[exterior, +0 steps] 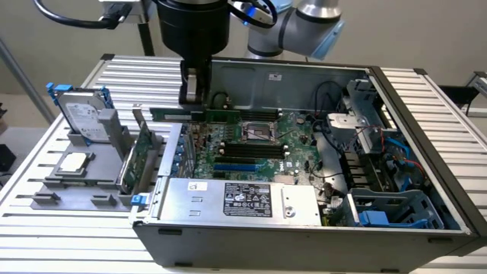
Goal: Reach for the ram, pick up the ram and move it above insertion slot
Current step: 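Pick up the ram and move it above insertion slot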
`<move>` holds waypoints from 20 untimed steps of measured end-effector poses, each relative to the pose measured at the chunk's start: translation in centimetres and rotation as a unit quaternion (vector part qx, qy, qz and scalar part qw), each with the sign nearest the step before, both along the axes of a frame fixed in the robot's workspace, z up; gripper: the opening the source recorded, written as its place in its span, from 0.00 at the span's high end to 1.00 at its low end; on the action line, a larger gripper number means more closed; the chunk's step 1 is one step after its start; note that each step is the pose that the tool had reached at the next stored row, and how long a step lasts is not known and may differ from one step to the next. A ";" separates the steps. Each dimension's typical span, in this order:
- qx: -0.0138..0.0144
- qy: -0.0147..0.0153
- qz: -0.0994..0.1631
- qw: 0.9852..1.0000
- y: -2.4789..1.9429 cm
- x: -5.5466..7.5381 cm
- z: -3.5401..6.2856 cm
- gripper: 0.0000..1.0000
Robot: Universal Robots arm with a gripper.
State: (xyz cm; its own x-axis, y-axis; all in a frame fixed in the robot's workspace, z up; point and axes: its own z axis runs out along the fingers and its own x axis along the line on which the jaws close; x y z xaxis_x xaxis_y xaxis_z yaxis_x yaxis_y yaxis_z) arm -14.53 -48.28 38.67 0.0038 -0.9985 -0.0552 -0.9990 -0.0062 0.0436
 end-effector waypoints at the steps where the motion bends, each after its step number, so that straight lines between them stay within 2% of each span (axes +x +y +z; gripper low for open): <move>1: 0.000 0.000 0.000 1.000 0.32 0.3 -0.04 0.86; 5: 0.000 0.000 0.000 1.000 1.41 1.5 -0.23 0.86; 8: 0.000 0.000 0.000 1.000 1.93 2.7 -0.38 0.86; 11: 0.000 0.000 0.000 1.000 2.19 4.0 -0.53 0.86; 16: 0.000 -0.001 0.000 1.000 2.37 5.9 -0.84 0.86; 20: 0.000 -0.003 0.000 1.000 2.48 7.1 -0.99 0.86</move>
